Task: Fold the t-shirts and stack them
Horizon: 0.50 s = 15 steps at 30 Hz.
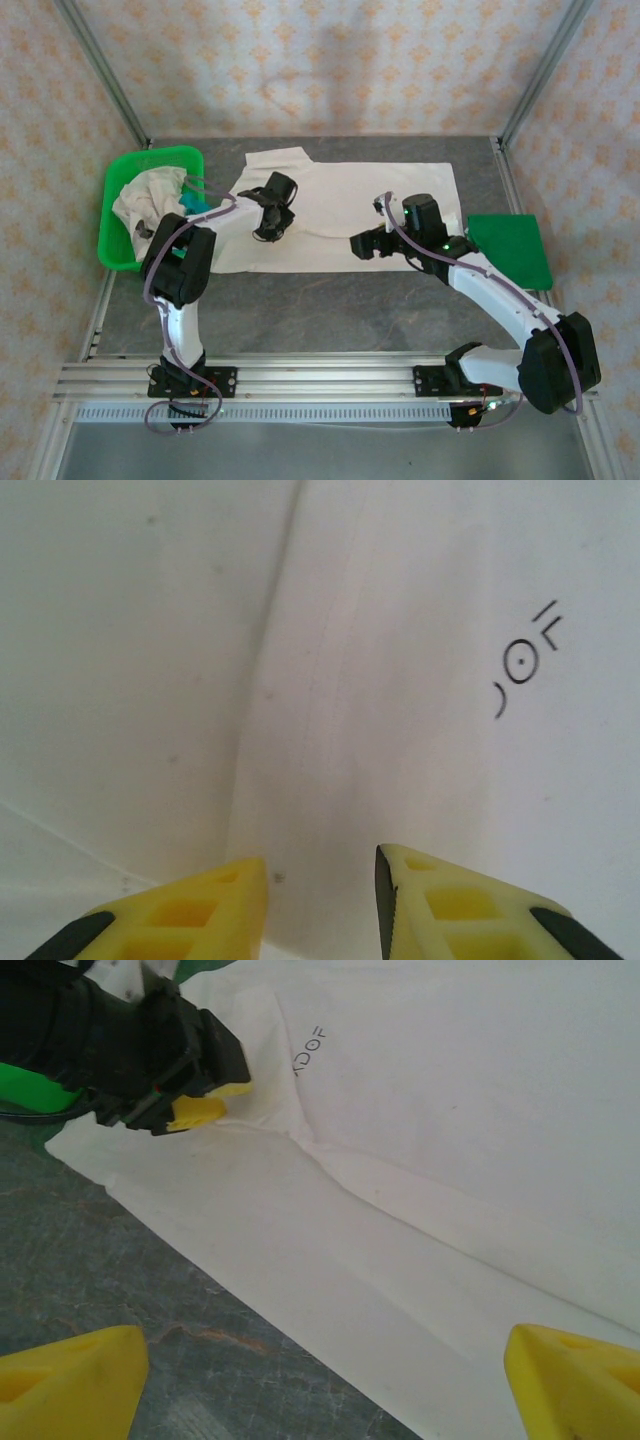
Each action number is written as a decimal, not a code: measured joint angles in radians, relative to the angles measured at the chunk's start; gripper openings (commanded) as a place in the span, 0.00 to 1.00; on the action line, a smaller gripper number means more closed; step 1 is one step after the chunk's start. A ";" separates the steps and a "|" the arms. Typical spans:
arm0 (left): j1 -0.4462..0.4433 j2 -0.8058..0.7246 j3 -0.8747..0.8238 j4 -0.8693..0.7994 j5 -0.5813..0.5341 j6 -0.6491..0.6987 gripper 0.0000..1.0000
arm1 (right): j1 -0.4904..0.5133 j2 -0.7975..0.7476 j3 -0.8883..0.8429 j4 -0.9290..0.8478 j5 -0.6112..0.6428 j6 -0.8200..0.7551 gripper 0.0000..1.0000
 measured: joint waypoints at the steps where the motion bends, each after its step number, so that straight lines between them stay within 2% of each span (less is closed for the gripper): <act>1: 0.000 0.007 0.000 0.001 0.002 -0.002 0.31 | 0.000 -0.002 0.000 0.000 -0.004 0.000 0.92; 3: 0.000 0.019 0.000 0.003 0.004 -0.011 0.27 | 0.000 -0.010 0.000 0.000 -0.008 0.001 0.92; 6: 0.002 0.020 0.002 0.004 0.010 -0.018 0.11 | 0.000 -0.020 0.000 0.000 -0.008 0.003 0.92; 9: 0.002 0.023 0.006 0.002 0.015 -0.021 0.00 | 0.000 -0.021 0.000 0.000 -0.008 0.003 0.92; 15: 0.002 0.023 0.039 -0.003 0.016 -0.014 0.00 | 0.000 -0.021 0.000 0.000 -0.007 0.003 0.92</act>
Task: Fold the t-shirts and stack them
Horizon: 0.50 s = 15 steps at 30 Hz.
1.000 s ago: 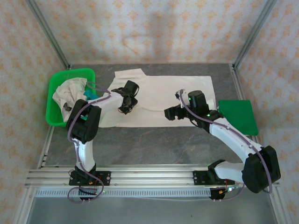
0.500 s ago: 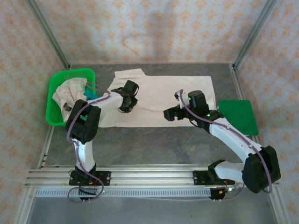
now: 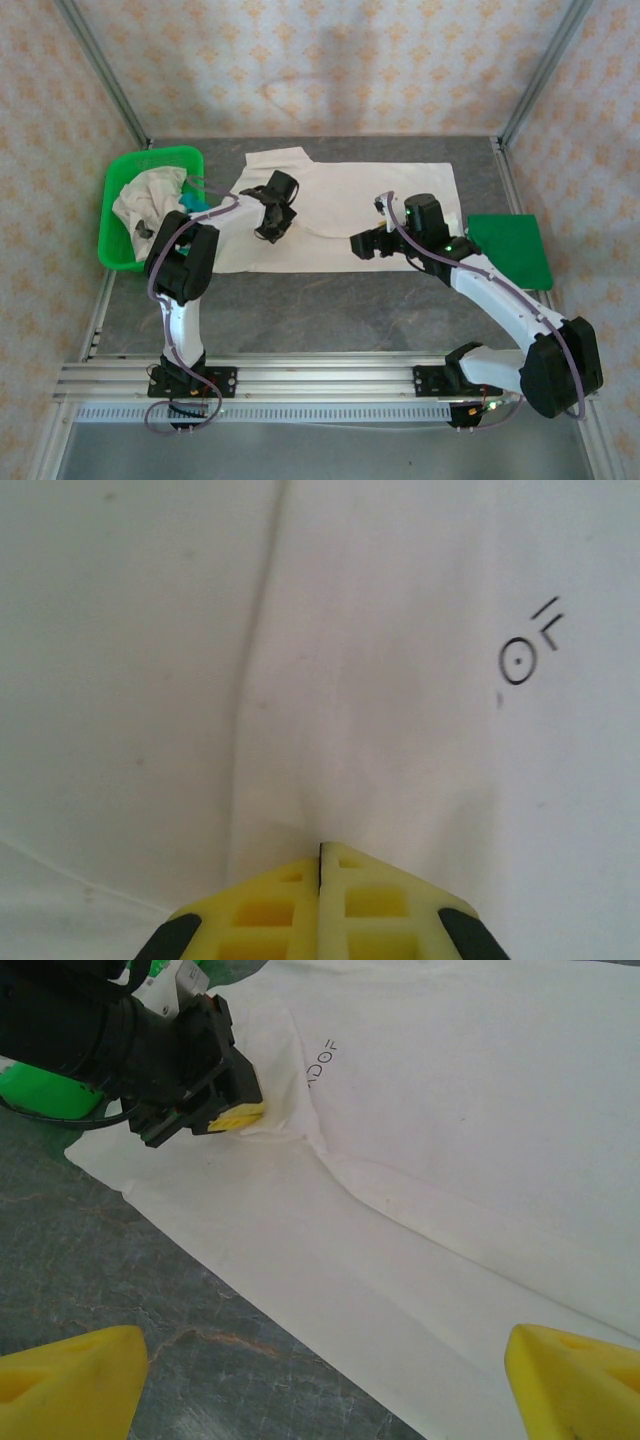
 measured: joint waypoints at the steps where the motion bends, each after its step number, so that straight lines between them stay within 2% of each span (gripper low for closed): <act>1: 0.000 0.000 0.007 0.000 0.000 0.001 0.00 | 0.000 0.000 0.000 0.000 0.000 0.000 0.92; 4: 0.000 0.000 0.040 -0.010 0.000 0.010 0.00 | 0.000 0.000 0.000 0.001 0.000 0.000 0.92; 7: 0.000 0.000 0.058 -0.015 -0.002 0.011 0.22 | 0.000 0.000 0.000 0.001 0.000 0.000 0.92; 10: 0.000 -0.005 0.024 -0.008 -0.007 0.004 0.32 | 0.000 0.000 0.000 0.007 0.000 0.004 0.92; 15: 0.000 -0.010 -0.045 -0.010 -0.006 -0.003 0.34 | 0.000 0.002 0.000 0.016 -0.002 0.008 0.92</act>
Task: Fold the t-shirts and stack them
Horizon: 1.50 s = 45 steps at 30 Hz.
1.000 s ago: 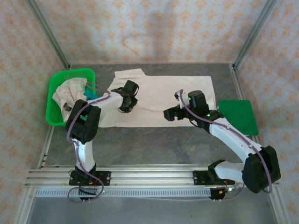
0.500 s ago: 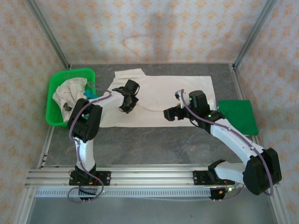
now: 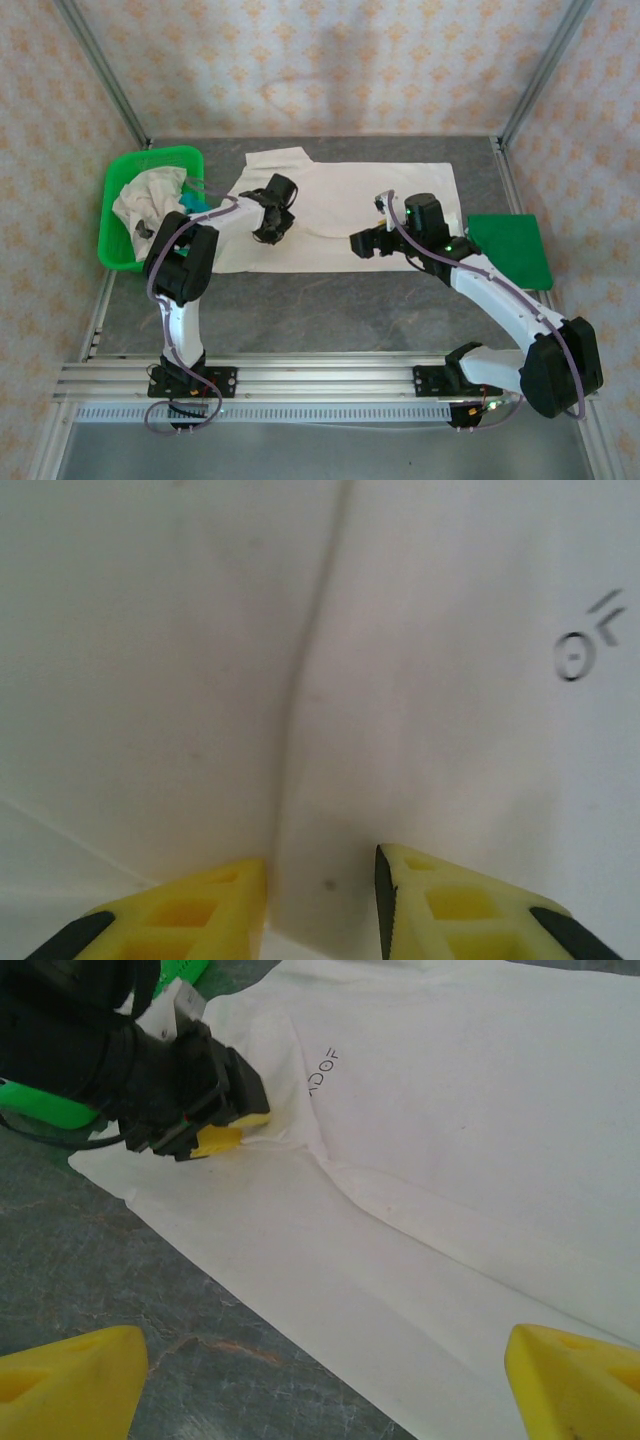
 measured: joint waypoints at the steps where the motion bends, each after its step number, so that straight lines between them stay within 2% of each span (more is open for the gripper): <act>1: 0.000 0.000 -0.002 0.001 0.000 0.000 0.34 | 0.000 0.004 0.000 0.002 -0.001 0.000 0.92; 6: 0.000 0.000 -0.002 0.010 0.004 0.000 0.33 | 0.000 0.020 0.000 0.003 -0.002 0.000 0.92; 16: 0.000 0.000 0.030 0.000 0.008 0.006 0.05 | 0.000 0.019 0.000 0.003 -0.002 0.003 0.92; 19: 0.000 0.000 0.051 0.000 0.007 0.012 0.00 | 0.000 0.020 0.000 0.003 -0.003 0.004 0.92; 27: 0.000 0.003 0.086 -0.026 0.005 0.024 0.00 | 0.000 0.021 0.000 0.006 -0.002 0.008 0.92; 33: 0.000 0.077 0.272 -0.068 0.003 0.077 0.01 | 0.000 0.022 0.000 0.006 -0.002 0.011 0.92; 36: 0.000 0.133 0.358 -0.081 0.005 0.105 0.13 | 0.000 0.024 0.000 0.007 -0.002 0.011 0.92; 38: 0.000 0.174 0.404 -0.096 0.010 0.127 0.33 | 0.000 0.024 0.000 0.007 -0.002 0.011 0.92; 40: 0.000 0.210 0.442 -0.103 0.028 0.147 0.62 | 0.000 0.024 0.000 0.007 -0.002 0.012 0.92; 42: 0.000 0.237 0.470 -0.106 0.045 0.169 0.81 | 0.000 0.024 0.000 0.007 -0.002 0.014 0.92; 44: -0.001 0.251 0.494 -0.106 0.060 0.204 0.96 | 0.000 0.024 0.000 0.009 -0.002 0.018 0.92; 45: -0.001 0.252 0.505 -0.108 0.064 0.220 0.98 | 0.000 0.024 0.000 0.010 -0.002 0.019 0.92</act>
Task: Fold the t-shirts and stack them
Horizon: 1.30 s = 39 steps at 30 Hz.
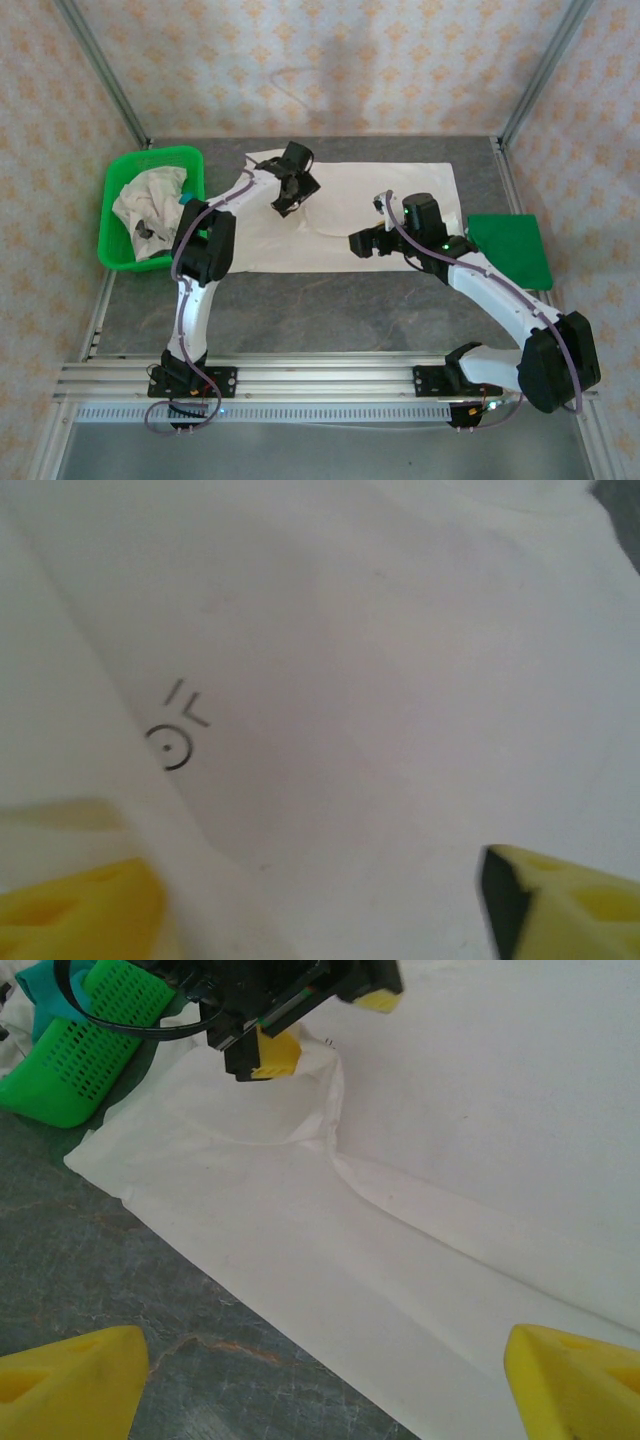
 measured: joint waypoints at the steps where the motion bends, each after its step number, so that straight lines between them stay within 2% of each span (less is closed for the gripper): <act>1: 0.000 0.000 0.013 -0.002 0.006 0.017 1.00 | 0.000 0.000 0.000 0.001 0.000 0.002 0.92; 6: 0.000 -0.017 0.029 0.011 -0.003 0.061 1.00 | 0.000 0.000 0.000 0.005 -0.001 0.010 0.92; 14: 0.021 -0.183 -0.206 0.069 -0.056 0.025 0.97 | 0.000 0.004 0.000 0.015 -0.010 0.018 0.92; 20: 0.080 -0.201 -0.287 0.110 -0.048 -0.029 0.92 | 0.000 0.016 0.000 0.019 -0.016 0.018 0.92; 39: 0.096 -0.022 -0.122 0.145 0.049 -0.085 0.91 | 0.000 0.017 0.000 0.019 -0.019 0.018 0.92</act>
